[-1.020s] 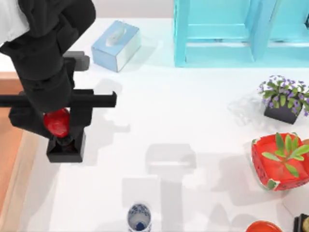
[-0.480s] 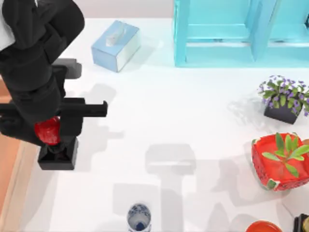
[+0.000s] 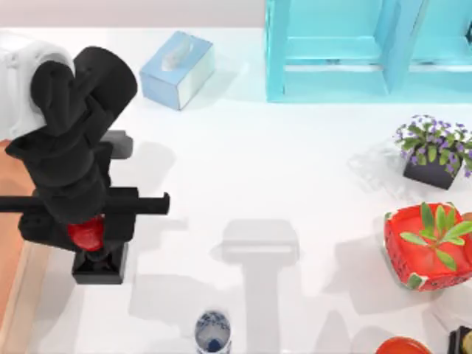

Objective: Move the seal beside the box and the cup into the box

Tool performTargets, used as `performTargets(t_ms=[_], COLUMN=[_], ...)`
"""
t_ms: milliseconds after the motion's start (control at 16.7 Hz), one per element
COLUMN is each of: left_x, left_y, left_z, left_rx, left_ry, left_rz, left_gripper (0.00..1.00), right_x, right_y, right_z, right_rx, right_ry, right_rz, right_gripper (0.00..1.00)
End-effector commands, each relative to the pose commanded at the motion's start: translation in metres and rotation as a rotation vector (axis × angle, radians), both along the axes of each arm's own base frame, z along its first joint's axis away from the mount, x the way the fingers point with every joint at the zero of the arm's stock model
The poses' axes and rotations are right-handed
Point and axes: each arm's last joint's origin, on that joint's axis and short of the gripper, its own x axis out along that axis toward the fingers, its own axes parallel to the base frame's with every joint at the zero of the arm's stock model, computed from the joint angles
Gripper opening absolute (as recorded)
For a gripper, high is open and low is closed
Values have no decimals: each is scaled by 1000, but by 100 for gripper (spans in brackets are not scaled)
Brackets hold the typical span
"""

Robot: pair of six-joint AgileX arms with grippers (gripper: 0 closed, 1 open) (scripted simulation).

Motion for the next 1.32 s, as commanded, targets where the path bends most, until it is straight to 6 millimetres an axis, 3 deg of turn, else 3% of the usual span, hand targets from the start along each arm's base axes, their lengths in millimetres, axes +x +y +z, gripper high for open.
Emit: performTargets(t_ms=[240,1020,1320], left_x=[0,0,0], left_y=[0,0,0], left_z=[-1,-1,-1], left_rx=[0,0,0], left_ry=[0,0,0], left_rz=[0,0,0], left_gripper=[0,98,100], right_x=[0,0,0], right_y=[0,0,0], right_z=[0,0,0], right_rx=[0,0,0], right_ry=[0,0,0], right_rz=[0,0,0], right_gripper=[100,100,100])
